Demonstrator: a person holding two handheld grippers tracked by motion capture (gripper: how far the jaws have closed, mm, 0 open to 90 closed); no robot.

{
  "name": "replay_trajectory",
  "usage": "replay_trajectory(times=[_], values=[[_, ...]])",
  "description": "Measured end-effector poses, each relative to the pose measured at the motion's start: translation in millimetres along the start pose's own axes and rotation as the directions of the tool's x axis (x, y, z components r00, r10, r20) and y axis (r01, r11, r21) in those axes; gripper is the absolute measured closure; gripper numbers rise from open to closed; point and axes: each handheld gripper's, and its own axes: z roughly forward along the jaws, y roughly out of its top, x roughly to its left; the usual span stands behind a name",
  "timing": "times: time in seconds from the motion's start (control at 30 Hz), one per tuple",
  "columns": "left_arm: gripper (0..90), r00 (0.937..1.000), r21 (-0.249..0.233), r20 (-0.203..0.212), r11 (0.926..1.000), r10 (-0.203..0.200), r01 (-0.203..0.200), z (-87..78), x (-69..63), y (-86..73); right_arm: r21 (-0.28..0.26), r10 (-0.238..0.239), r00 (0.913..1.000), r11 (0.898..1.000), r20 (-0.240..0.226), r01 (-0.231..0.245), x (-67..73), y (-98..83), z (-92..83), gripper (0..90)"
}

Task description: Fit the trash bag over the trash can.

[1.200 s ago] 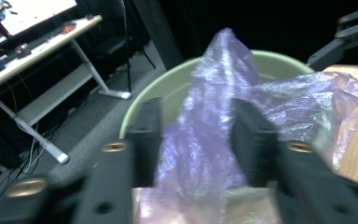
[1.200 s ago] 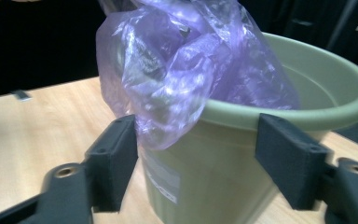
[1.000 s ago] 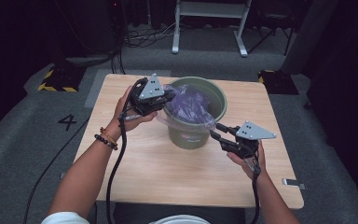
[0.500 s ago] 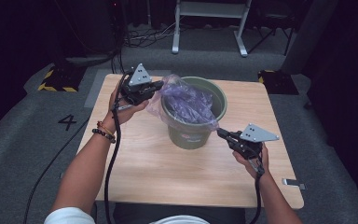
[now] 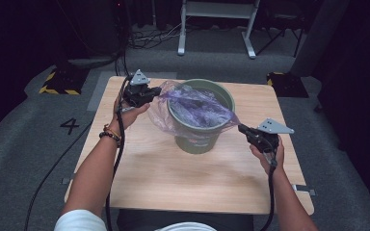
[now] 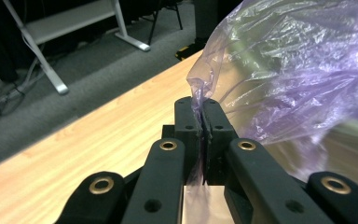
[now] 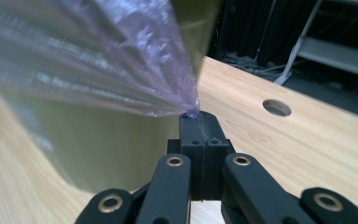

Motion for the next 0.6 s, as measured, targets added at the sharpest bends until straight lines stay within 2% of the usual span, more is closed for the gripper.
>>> replay_trajectory(times=[0.03, 0.17, 0.23, 0.33, 0.4, 0.47, 0.5, 0.6], values=[[85.7, 0.9999, 0.005, 0.006, 1.0, -0.008, 0.008, 3.1, 1.1, -1.4, -0.001, 0.035, 0.9994, 0.999, -0.001, -0.035, -5.6, -0.6, 2.0, 90.0], [85.6, 0.9996, 0.044, 0.002, 0.9987, -0.026, 0.026, 16.2, 2.5, -10.0, 0.013, 0.068, 0.9973, 0.998, 0.026, -0.069, -16.0, 0.5, 8.2, 90.0], [85.4, 0.9999, 0.068, 0.008, 0.9977, -0.007, 0.006, 21.9, 0.0, -16.2, 0.02, 0.086, 0.9957, 0.996, 0.036, -0.087, -19.0, 1.1, 11.3, 90.0], [82.1, 0.9999, 0.089, 0.01, 0.996, -0.003, 0.002, 26.3, -2.3, -25.6, 0.021, 0.077, 0.9963, 0.997, 0.04, -0.077, -18.8, 2.6, 11.4, 90.0], [72.7, 1.0, 0.095, 0.002, 0.9955, 0.0, 0.0, 24.6, -3.7, -29.0, 0.001, 0.088, 0.9956, 0.996, 0.033, -0.088, -19.9, 3.6, 9.3, 89.5], [54.5, 0.9998, 0.092, -0.004, 0.9956, 0.02, -0.02, 17.7, -5.0, -30.7, -0.019, 0.082, 0.9961, 0.997, 0.033, -0.081, -20.1, 5.8, 4.9, 80.1], [43.8, 0.9996, 0.087, -0.006, 0.9958, 0.028, -0.027, 13.3, -4.3, -30.9, -0.035, 0.082, 0.9965, 0.996, 0.011, -0.082, -20.3, 7.2, 0.9, 75.6], [29.3, 1.0, 0.033, 0.001, 0.9994, -0.01, 0.01, -4.0, 1.0, -30.6, -0.071, 0.064, 0.9979, 0.995, -0.009, -0.064, -18.5, 12.2, -8.4, 59.6]])
